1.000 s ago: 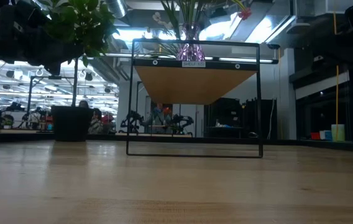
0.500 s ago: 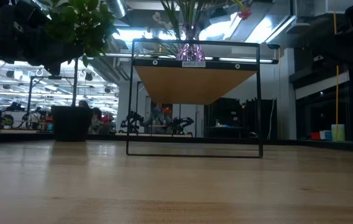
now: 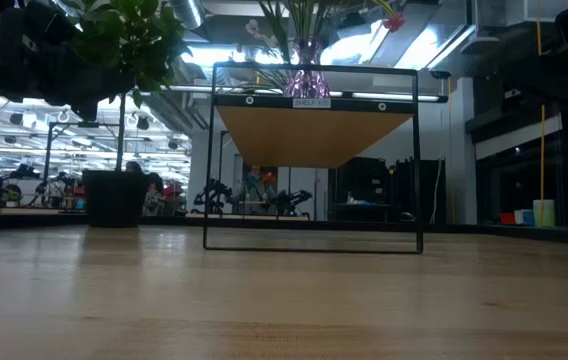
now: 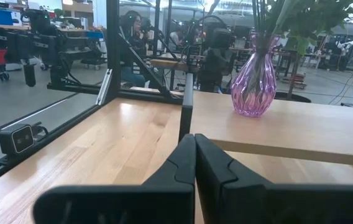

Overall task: Pick and place flowers into a vace then onto a shelf
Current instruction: Return to Home Position

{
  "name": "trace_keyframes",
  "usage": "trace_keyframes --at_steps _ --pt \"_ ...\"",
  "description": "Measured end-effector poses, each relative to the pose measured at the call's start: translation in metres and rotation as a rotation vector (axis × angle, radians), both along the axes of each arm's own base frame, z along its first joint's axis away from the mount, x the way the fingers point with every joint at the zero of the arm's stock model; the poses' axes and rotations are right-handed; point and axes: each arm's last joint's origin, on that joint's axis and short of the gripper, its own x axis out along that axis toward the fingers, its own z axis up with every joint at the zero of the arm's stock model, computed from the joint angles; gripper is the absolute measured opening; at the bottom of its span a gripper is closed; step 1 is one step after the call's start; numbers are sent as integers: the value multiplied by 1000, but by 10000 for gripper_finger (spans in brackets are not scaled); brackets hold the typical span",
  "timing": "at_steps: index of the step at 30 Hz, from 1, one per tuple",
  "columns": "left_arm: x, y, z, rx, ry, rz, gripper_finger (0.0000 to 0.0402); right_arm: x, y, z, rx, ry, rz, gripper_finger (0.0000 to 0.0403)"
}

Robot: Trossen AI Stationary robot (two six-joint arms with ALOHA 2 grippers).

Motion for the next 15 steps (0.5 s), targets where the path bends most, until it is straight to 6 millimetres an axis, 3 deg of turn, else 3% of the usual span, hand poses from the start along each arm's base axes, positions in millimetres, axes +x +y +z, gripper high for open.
trace_keyframes --at_steps 15 --pt "0 0 0 0 0 1 10 0 0 0 0 0 0 3"
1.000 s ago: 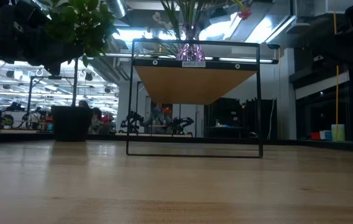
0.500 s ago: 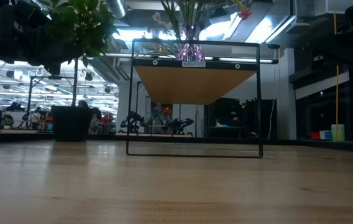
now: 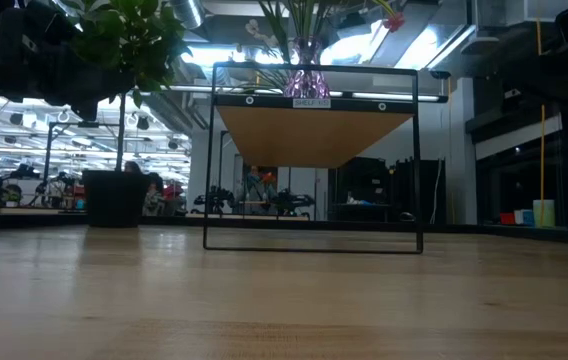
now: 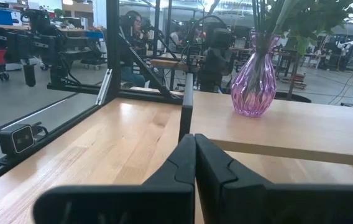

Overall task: Pick and place flowers into a vace then onto a shelf
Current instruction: Return to Home Position

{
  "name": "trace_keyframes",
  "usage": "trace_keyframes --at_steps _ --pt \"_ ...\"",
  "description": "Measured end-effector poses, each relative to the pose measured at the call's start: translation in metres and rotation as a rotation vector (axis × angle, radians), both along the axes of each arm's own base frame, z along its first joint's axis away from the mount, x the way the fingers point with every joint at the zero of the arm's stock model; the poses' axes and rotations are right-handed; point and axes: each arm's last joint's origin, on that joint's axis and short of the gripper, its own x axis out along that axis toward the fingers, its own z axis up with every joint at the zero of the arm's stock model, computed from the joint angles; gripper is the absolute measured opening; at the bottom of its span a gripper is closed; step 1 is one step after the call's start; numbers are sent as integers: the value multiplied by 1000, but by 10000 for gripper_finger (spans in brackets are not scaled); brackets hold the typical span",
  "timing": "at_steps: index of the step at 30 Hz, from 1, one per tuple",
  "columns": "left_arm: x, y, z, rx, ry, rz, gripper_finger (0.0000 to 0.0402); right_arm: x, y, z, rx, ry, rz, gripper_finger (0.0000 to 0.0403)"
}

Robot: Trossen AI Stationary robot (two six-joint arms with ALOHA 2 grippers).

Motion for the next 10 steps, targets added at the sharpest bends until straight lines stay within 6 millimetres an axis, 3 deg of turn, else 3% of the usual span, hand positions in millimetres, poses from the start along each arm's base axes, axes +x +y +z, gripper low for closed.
trace_keyframes --at_steps 10 --pt "0 0 0 0 0 0 7 0 0 0 0 0 0 3"
